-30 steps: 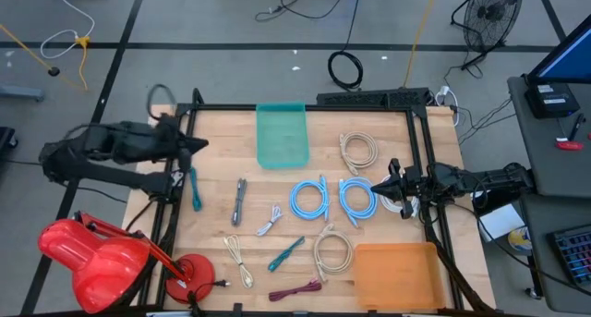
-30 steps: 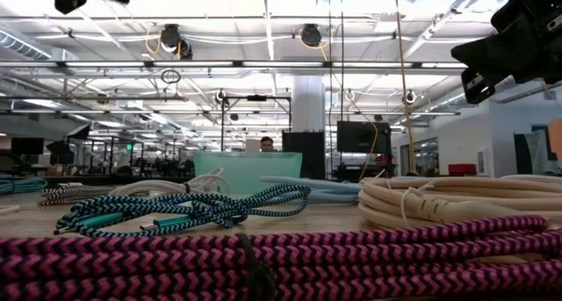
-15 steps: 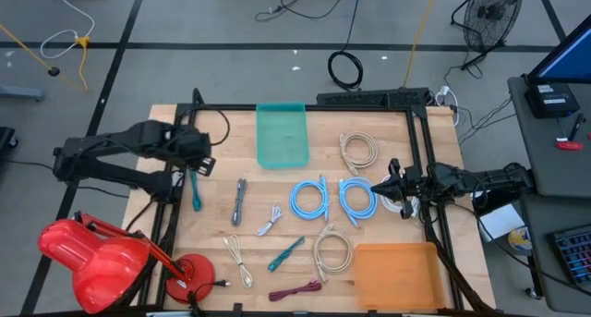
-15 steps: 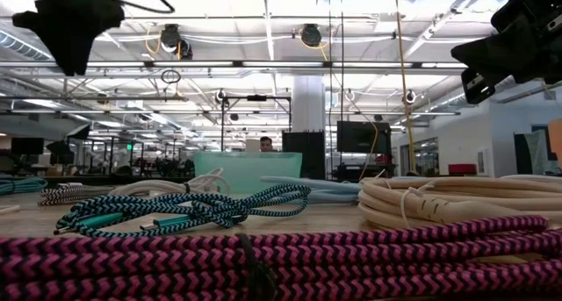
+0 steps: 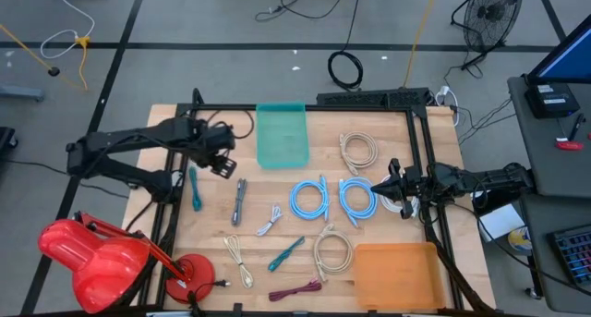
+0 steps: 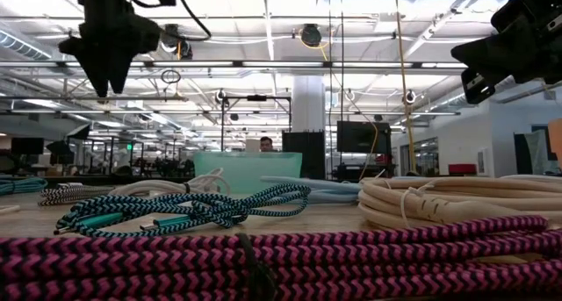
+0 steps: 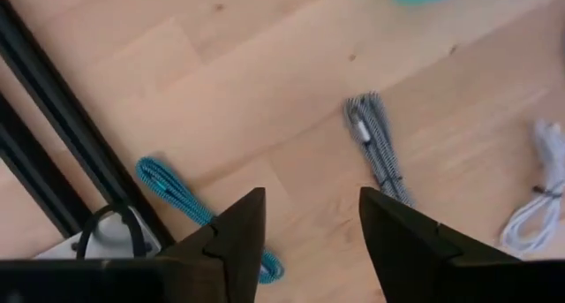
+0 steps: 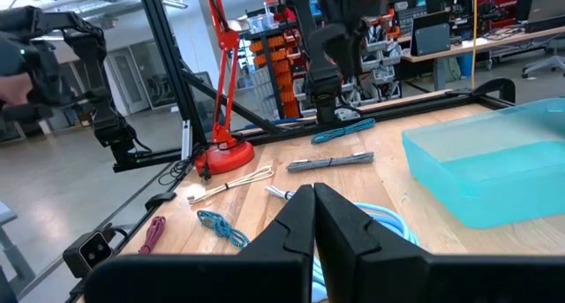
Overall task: Pick & Place USB Port
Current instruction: Put the top blue charger cable into the blue bin
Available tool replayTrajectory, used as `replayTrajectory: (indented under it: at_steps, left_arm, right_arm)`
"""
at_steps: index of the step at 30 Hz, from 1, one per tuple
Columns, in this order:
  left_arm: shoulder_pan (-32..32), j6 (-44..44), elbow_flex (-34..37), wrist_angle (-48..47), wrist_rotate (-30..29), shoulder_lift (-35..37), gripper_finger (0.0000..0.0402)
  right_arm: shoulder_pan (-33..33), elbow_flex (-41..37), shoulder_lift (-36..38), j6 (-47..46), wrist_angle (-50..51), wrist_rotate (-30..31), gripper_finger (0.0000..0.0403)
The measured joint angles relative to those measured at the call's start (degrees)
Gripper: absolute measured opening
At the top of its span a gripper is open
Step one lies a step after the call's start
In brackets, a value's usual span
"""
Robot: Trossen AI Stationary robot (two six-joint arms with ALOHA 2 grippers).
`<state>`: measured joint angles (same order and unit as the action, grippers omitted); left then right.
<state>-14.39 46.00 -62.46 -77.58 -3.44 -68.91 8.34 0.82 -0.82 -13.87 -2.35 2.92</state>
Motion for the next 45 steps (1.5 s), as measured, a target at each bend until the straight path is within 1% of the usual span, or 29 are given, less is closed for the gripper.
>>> replayTrajectory:
  at_steps: [3, 5, 9, 12, 13, 15, 18, 22, 25, 30, 34, 35, 37, 41, 44, 45]
  left_arm:
    - [0.0, -1.3, 0.5, -0.8, 1.2, -2.6, 0.0195]
    - [0.0, -1.3, 2.7, -1.3, 1.8, -3.2, 0.0195]
    - [-1.1, -0.5, 11.6, -2.0, 4.0, -3.0, 0.0195]
    - [-0.9, 0.7, 18.6, 0.4, 6.7, -2.0, 0.0194]
    - [-0.5, 1.8, 18.7, 1.9, 7.6, -1.3, 0.0191]
    - [-0.2, 3.7, 18.7, 6.7, 6.6, 0.5, 0.0184]
    - [-0.3, 7.7, 20.0, 4.9, 3.6, 1.3, 0.0178]
    - [-0.5, 11.4, 21.9, 5.5, 3.0, 3.3, 0.0177]
    - [-0.3, 12.0, 21.5, 6.3, 3.2, 2.9, 0.0177]
    - [-0.3, 10.6, 21.6, 5.7, 3.8, 1.9, 0.0177]
    - [0.9, 9.6, 21.6, 5.9, 3.9, 1.5, 0.0177]
    - [1.4, 8.7, 21.6, 5.9, 4.2, 1.4, 0.0177]
    - [2.5, 2.4, 21.6, 6.5, 5.2, 1.5, 0.0177]
    - [6.1, -16.4, 21.7, 6.5, 7.6, 1.3, 0.0177]
    - [9.7, -30.1, 21.7, 5.4, 7.3, 1.2, 0.0177]
    - [10.9, -32.1, 21.7, 5.6, 7.6, 1.3, 0.0177]
  right_arm:
    - [0.0, 0.0, 0.0, 0.0, 0.0, 0.0, 0.0000]
    - [0.0, 0.0, 0.0, 0.0, 0.0, 0.0, 0.0000]
    - [0.0, 0.0, 0.0, 0.0, 0.0, 0.0, 0.0000]
    - [0.0, 0.0, 0.0, 0.0, 0.0, 0.0, 0.0000]
    - [0.0, 0.0, 0.0, 0.0, 0.0, 0.0, 0.0000]
    - [0.0, 0.0, 0.0, 0.0, 0.0, 0.0, 0.0000]
    - [0.0, 0.0, -0.2, 0.0, -0.4, -0.2, 0.0000]
    - [0.0, 0.0, -0.5, 0.0, -0.5, 0.0, 0.0000]
    - [0.0, 0.0, -0.7, 0.0, -0.5, 0.0, 0.0000]
    - [0.0, 0.0, -0.8, 0.0, -0.7, 0.0, 0.0000]
    - [0.0, 0.0, -0.9, 0.0, -0.7, 0.0, 0.0000]
    - [0.0, 0.0, -0.9, 0.0, -0.7, 0.0, 0.0000]
    - [0.0, 0.0, -0.9, 0.0, -0.7, 0.0, 0.0000]
    - [0.0, 0.0, -0.9, 0.0, -0.7, 0.0, 0.0000]
    - [0.0, 0.0, -0.9, 0.0, -0.8, 0.0, 0.0000]
    - [0.0, 0.0, -0.9, 0.0, -0.8, 0.0, 0.0000]
